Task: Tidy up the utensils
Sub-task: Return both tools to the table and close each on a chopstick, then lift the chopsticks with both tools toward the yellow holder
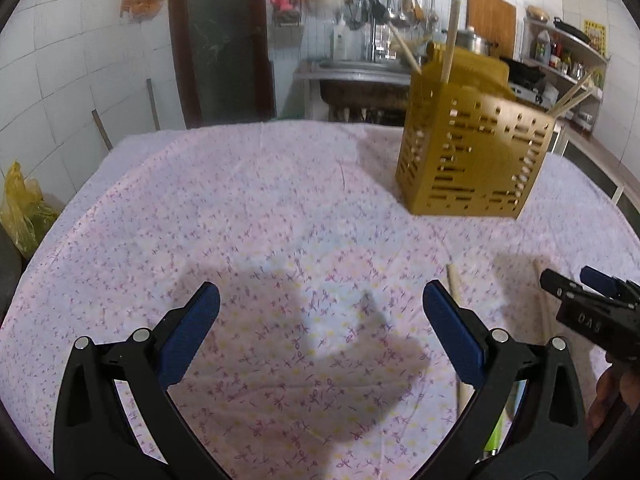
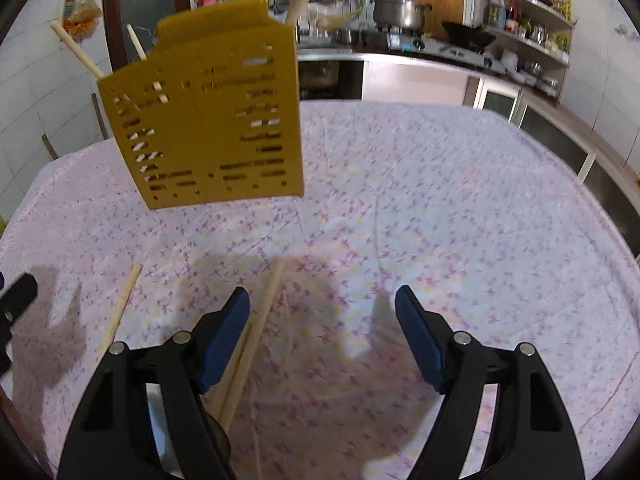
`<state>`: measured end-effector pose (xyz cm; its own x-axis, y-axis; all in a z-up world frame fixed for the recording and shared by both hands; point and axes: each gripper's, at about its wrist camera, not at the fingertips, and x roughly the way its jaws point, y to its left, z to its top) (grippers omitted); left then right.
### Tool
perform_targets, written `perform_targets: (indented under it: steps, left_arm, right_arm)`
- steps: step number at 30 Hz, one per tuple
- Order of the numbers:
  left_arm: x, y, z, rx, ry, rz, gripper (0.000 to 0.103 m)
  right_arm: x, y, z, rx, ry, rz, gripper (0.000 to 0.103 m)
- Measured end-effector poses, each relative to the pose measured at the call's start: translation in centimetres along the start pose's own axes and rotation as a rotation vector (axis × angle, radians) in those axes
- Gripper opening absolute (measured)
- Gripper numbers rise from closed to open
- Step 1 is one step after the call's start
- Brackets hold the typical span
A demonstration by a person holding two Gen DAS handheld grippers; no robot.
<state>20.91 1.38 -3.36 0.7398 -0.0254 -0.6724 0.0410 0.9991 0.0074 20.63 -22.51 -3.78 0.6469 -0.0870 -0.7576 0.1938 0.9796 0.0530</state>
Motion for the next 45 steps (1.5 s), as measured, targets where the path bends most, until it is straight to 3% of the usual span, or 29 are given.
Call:
perform_targets:
  steps: [1, 5, 7, 9, 24, 27, 29, 33, 41, 45]
  left_arm:
    - [0.3, 0.0, 0.0, -0.001, 0.01, 0.001, 0.098]
    - [1.4, -0.2, -0.1, -0.008, 0.05, -0.014, 0.098]
    - [1.7, -0.2, 0.0, -0.013, 0.064, -0.024, 0.098]
    - [1.9, -0.5, 0.0, -0.016, 0.08, -0.036, 0.098]
    - [3.5, -5.3, 0.6, 0.021, 0.168, -0.114, 0.094]
    - [4.3, -6.1, 0.6, 0.055, 0.195, -0.106, 0.086]
    - [4.8, -6.4, 0.4, 0.06, 0.216, -0.112, 0.072]
    - [4.9, -7.4, 0.1, 0.094, 0.205, -0.087, 0.069]
    - [4.6, -9.7, 0.3, 0.161, 0.202, -0.082, 0.026]
    - [4.7, -10.5, 0.3, 0.171, 0.194, -0.072, 0.02]
  right_arm:
    - [0.4, 0.3, 0.1, 0.0, 0.017, 0.0, 0.056]
    - [1.0, 1.3, 0.3, -0.009, 0.044, -0.02, 0.044]
    - [1.0, 1.9, 0.4, -0.016, 0.049, -0.011, 0.019]
    - [1.0, 2.2, 0.5, -0.033, 0.056, 0.007, 0.01]
    - [0.0, -1.0, -0.4, -0.051, 0.061, 0.048, 0.007]
    - [-0.2, -1.1, -0.7, -0.046, 0.053, 0.052, 0.007]
    - [-0.1, -1.1, -0.7, -0.043, 0.045, 0.052, 0.007]
    - [0.1, -1.3, -0.6, -0.043, 0.032, 0.049, 0.007]
    - [0.1, -1.8, -0.6, -0.028, 0.03, 0.064, 0.007]
    - [0.2, -1.8, -0.7, -0.023, 0.031, 0.069, 0.007]
